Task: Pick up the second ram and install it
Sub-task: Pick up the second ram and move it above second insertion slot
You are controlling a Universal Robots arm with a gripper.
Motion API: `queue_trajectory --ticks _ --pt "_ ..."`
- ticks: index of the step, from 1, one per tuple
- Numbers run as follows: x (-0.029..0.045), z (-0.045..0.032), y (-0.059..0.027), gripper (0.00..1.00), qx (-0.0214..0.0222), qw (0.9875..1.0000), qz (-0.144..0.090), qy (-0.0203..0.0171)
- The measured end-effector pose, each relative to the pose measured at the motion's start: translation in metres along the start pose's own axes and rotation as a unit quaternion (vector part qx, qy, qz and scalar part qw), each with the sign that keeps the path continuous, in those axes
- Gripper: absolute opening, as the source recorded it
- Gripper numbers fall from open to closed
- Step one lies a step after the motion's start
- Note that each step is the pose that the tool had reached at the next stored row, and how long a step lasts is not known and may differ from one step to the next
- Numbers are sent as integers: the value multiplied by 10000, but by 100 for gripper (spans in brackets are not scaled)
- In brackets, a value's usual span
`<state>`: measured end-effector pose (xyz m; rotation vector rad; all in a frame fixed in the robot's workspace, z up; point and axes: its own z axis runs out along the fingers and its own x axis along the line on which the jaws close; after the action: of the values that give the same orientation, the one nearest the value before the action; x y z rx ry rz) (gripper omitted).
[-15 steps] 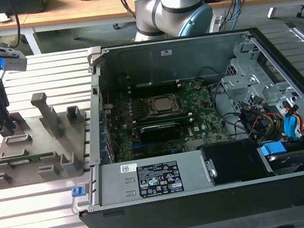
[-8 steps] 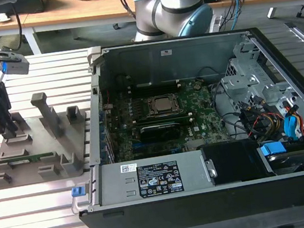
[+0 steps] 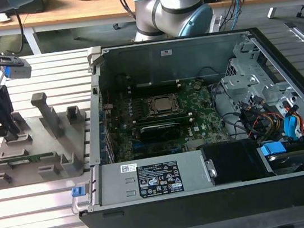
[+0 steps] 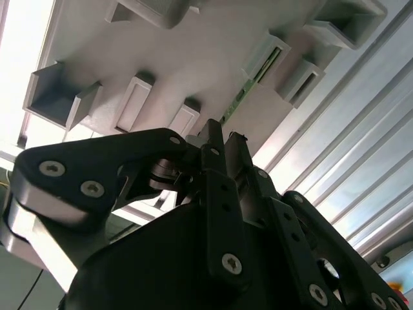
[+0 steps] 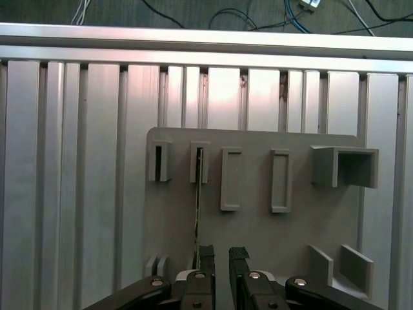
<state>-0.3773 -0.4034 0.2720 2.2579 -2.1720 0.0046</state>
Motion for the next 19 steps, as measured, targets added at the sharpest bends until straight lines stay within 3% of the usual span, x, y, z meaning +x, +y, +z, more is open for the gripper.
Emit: queue_trajectory --ticks 16,19 --pt "-1 190 0 24 0 10000 1 0" --pt "31 229 0 24 1 10000 0 0"
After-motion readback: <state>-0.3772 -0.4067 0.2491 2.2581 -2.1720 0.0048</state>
